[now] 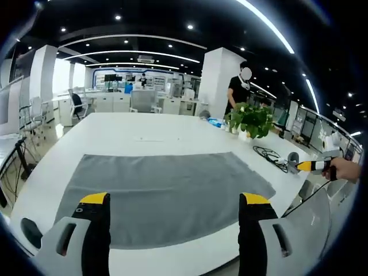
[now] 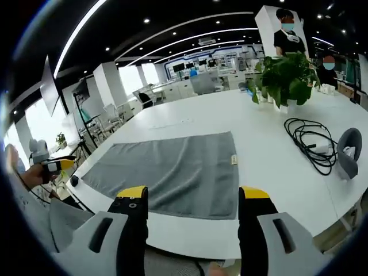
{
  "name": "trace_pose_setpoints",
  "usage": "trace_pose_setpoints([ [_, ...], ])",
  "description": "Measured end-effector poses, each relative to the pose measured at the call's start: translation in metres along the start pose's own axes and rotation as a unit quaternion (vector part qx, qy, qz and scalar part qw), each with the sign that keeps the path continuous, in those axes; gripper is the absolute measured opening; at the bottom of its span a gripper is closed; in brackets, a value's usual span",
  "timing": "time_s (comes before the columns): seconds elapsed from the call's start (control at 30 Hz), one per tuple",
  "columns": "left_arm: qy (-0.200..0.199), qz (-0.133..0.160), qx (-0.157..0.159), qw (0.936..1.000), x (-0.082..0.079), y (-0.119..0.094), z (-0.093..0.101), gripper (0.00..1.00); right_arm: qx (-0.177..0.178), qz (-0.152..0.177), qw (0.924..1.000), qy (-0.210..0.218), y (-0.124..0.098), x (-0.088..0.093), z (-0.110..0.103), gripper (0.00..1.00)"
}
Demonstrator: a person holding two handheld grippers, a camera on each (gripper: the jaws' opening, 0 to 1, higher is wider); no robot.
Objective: Fold the towel on the table until its edges align and the towel forms a compact rectangular stack.
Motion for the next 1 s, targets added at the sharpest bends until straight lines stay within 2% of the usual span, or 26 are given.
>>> trace_pose_setpoints([
  [0.13,0.0,-0.003,0.002,1.0,0.0012,0.0004,0.0,0.95,0.0,-0.01,0.9997,-0.025,0.0014,0.0003,-0.004,0.63],
  [1.0,-0.011,-0.012,0.011,0.9998,0.0083,0.0034,0.0069,0.93,-0.003,-0.008,0.9999,-0.015,0.0036,-0.0004,-0.0033,0.61],
])
Point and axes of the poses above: the point that each gripper's makers call its tool centre point, and the gripper's own axes: y roughly forward along the fingers, z roughly to its right, x roughly out of its underside, the point moved 6 cm from there along -y, roughly backward along the fingers, and after that the axes turned 2 degrees about -y, right-handed, at the moved point
